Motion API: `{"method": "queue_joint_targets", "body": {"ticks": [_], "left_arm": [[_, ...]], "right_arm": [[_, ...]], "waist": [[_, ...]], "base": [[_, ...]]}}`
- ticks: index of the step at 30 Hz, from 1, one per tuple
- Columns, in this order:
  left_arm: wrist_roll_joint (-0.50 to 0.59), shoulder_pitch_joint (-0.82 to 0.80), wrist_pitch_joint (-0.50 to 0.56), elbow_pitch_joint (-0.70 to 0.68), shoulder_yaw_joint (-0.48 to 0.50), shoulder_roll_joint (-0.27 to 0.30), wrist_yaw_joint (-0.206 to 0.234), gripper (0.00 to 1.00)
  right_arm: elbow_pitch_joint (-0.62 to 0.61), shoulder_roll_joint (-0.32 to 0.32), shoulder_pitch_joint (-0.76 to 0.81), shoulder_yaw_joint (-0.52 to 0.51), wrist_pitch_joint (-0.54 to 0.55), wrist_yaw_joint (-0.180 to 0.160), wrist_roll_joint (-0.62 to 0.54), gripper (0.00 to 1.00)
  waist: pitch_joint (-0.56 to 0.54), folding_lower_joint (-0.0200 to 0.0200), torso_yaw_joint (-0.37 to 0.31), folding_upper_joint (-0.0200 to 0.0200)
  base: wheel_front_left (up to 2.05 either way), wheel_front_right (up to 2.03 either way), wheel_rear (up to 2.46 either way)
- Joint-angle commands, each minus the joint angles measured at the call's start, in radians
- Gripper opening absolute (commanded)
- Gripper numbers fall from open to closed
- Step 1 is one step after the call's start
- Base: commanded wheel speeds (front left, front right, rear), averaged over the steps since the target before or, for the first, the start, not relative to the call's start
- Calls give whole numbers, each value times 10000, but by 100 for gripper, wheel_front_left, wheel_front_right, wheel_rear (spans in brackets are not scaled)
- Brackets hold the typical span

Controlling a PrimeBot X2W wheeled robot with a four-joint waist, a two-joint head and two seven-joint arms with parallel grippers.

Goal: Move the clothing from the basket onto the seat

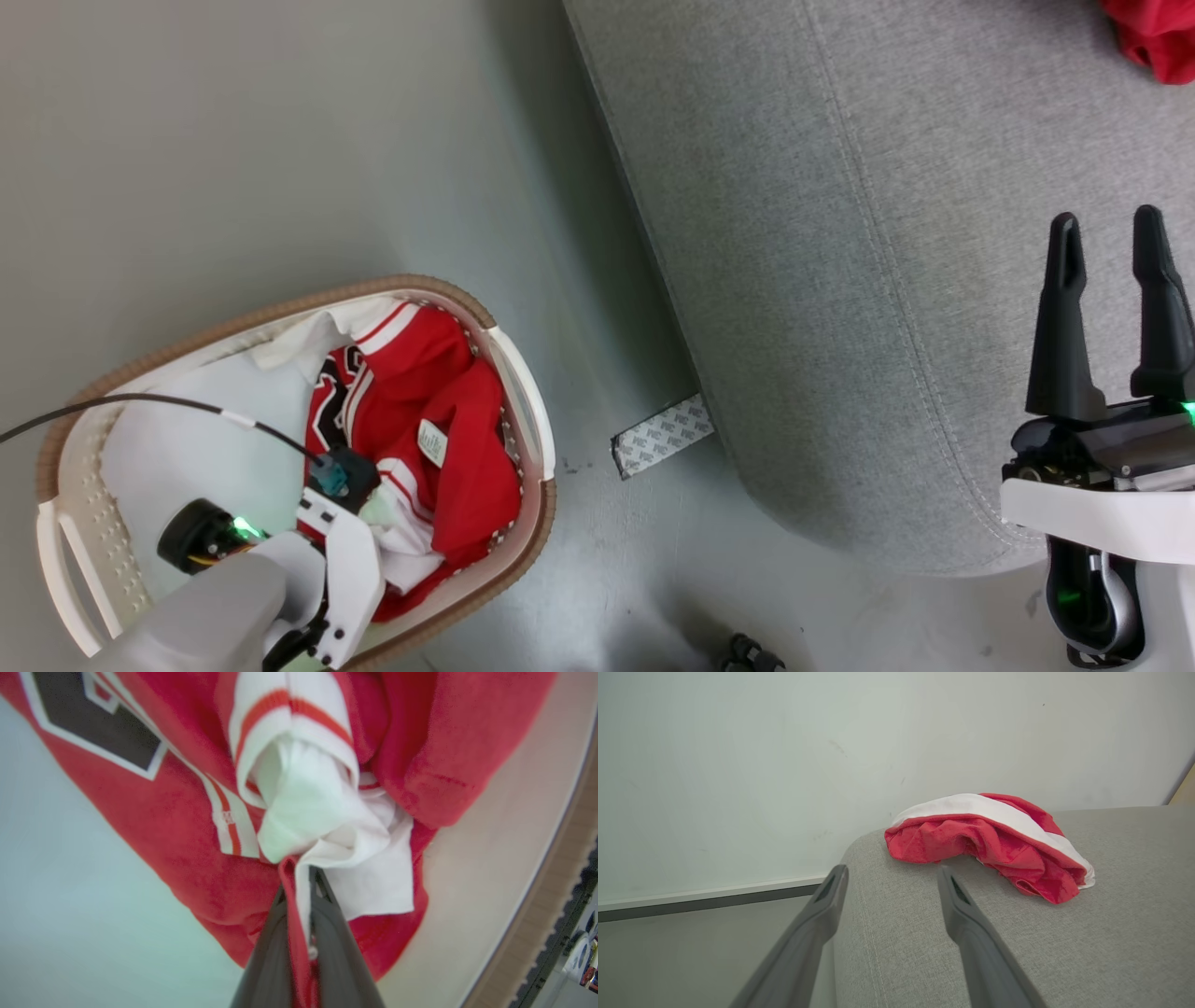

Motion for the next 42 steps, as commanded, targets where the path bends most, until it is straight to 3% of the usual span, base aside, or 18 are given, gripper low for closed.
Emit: {"method": "queue_joint_targets", "body": {"ticks": [1,8,20,31,42], "left_arm": [[-123,-12,-139,0,-25,89,7,0],[-607,502,-1043,187,-44,-528,7,0],[-1272,1124,-3058,-202,-55,-2011,7,0],[-1440,915,-4221,-919,60,-2419,7,0],[162,1091,-4271,-3193,2528,-2256,245,0]], "right_arm": [[69,7,-61,62,-22,-24,-24,100],[370,3,-156,69,-22,-26,-397,100],[1210,-2,514,-13,-20,-26,-1596,100],[2020,-19,1121,58,-22,-26,-2124,100],[2356,-21,1692,182,-20,-26,-1908,100]], "waist": [[-97,-1,-23,0],[-1346,-1,194,0],[-4418,-1,2033,0],[-6182,-1,3658,0],[-7664,-1,4642,0]], "base": [[0,0,0],[0,0,0],[0,0,0],[0,0,0],[0,0,0]]}}
